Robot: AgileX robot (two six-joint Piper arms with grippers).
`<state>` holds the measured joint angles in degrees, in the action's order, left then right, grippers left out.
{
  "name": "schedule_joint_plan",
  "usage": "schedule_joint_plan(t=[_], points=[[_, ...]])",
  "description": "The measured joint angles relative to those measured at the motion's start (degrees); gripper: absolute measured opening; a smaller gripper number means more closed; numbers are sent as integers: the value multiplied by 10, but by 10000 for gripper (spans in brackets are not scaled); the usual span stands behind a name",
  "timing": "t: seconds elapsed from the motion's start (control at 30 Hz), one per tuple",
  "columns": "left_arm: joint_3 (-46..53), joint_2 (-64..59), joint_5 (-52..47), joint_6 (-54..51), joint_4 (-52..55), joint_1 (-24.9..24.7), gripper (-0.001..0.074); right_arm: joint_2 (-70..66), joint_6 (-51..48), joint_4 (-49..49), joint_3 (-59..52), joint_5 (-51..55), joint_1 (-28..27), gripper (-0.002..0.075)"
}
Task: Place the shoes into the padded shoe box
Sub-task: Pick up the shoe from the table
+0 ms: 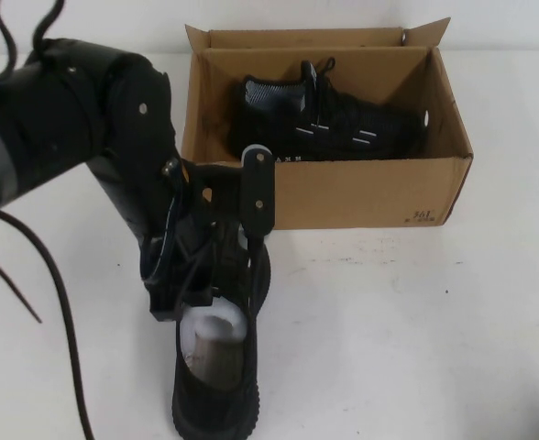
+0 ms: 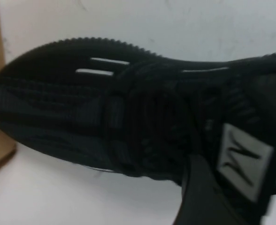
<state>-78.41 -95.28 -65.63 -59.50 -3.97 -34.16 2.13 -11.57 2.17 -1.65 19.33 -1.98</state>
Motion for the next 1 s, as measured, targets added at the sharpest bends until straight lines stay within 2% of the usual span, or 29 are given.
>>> schedule_joint_plan(t=[0.17,0.6,1.0], points=[[0,-14,16,-48,7,0,324,0,0,0,0,0,0,-8],[0,-27,37,-61,11,0,321,0,0,0,0,0,0,-8],[0,-34,32,-62,-15,0,197,0,0,0,0,0,0,-8]])
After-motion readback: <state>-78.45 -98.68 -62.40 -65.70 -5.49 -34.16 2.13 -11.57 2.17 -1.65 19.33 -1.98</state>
